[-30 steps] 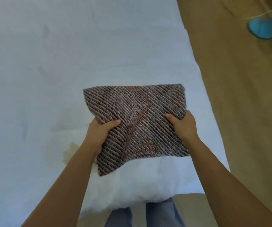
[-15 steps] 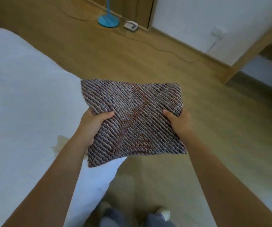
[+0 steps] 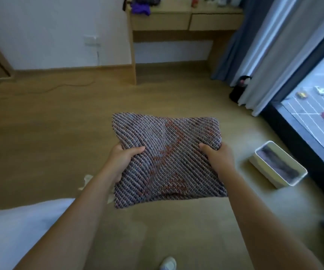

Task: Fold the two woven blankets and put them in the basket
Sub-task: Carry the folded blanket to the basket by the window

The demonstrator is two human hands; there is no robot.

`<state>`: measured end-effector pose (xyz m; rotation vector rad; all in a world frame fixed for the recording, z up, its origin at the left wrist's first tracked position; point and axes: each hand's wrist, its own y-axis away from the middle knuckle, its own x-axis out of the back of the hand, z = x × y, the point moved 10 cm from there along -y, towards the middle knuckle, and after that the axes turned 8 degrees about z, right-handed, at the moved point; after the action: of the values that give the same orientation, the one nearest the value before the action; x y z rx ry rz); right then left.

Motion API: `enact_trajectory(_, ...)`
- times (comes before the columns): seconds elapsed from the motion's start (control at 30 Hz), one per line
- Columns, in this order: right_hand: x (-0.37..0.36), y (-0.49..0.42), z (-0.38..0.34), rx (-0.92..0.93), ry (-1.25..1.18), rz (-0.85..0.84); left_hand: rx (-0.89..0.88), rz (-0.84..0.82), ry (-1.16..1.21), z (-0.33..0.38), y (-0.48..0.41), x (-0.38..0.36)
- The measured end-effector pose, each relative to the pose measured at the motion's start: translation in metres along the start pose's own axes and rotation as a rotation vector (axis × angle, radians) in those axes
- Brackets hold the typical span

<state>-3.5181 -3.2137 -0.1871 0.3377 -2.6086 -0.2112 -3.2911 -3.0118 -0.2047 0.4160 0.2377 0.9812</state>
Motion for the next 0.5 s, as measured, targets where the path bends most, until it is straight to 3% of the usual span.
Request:
enact_trajectory(0.2, 0.149, -0.077, 0.071, -0.133, -0.098, 0.283, 0.012, -0.271, -0.179, 0.008, -0.026, -0.21)
enact_trajectory(0.5, 0.285, -0.179, 0.156, -0.38, -0.152, 0.593, 0.05, -0.645, -0.441, -0.013, -0.073, -0.479)
